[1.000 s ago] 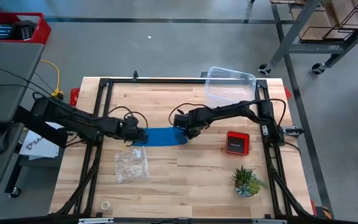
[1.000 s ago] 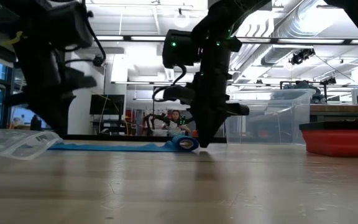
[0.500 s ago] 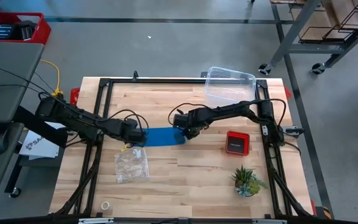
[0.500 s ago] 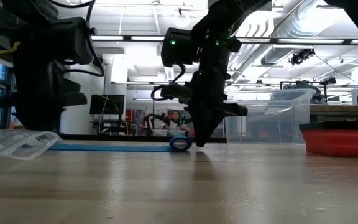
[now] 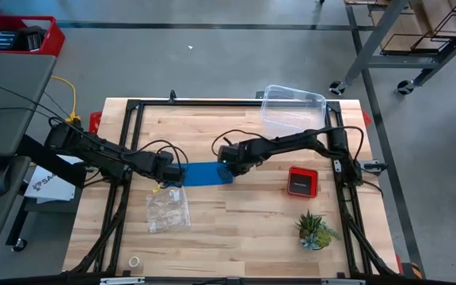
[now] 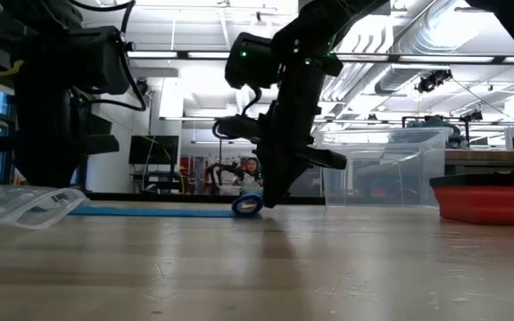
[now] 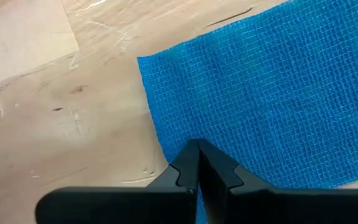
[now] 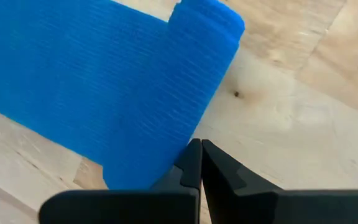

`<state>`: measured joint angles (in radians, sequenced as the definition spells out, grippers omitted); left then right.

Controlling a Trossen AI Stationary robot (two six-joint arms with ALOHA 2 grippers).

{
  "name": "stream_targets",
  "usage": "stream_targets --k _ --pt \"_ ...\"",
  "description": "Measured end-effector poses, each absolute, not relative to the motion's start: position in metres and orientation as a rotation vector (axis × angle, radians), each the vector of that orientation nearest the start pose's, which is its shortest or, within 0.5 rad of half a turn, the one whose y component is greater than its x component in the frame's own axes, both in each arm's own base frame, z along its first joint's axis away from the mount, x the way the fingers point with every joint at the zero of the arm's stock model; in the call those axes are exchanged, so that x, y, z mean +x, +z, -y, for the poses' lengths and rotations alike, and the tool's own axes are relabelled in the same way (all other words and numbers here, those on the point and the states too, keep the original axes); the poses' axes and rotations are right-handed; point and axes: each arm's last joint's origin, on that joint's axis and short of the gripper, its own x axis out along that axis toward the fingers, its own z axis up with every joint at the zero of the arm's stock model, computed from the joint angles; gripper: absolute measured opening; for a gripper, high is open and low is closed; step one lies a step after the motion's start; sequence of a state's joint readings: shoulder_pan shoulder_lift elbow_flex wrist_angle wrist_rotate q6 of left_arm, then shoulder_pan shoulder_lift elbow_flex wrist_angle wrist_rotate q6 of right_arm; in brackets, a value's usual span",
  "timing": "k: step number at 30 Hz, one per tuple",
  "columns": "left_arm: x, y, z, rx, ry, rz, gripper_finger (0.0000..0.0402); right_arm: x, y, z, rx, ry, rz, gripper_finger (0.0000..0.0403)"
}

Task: Roll bandage
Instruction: Roll the blue bandage

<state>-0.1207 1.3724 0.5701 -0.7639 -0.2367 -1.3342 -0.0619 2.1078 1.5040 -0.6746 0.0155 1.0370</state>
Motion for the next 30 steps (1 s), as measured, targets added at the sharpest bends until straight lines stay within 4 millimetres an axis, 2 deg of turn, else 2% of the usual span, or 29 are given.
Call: stream_targets --k 7,19,25,30 --pt "0.181 0.132 0.015 -0.774 1.054 -1.190 0.0000 0.424 0.150 0.027 0.921 -0.665 -1.076 0.0000" --pt "0.178 0.132 0.021 -0.742 1.036 -1.223 0.0000 0.444 0.160 0.015 0.965 -0.542 -0.878 0.0000" --pt "0.173 0.133 0.021 -0.686 1.017 -1.287 0.0000 0.449 0.163 0.020 0.941 -0.522 -0.813 0.0000" --pt "0.164 0.137 0.020 -0.645 1.038 -1.316 0.0000 0.450 0.155 0.021 0.924 -0.515 -0.833 0.0000"
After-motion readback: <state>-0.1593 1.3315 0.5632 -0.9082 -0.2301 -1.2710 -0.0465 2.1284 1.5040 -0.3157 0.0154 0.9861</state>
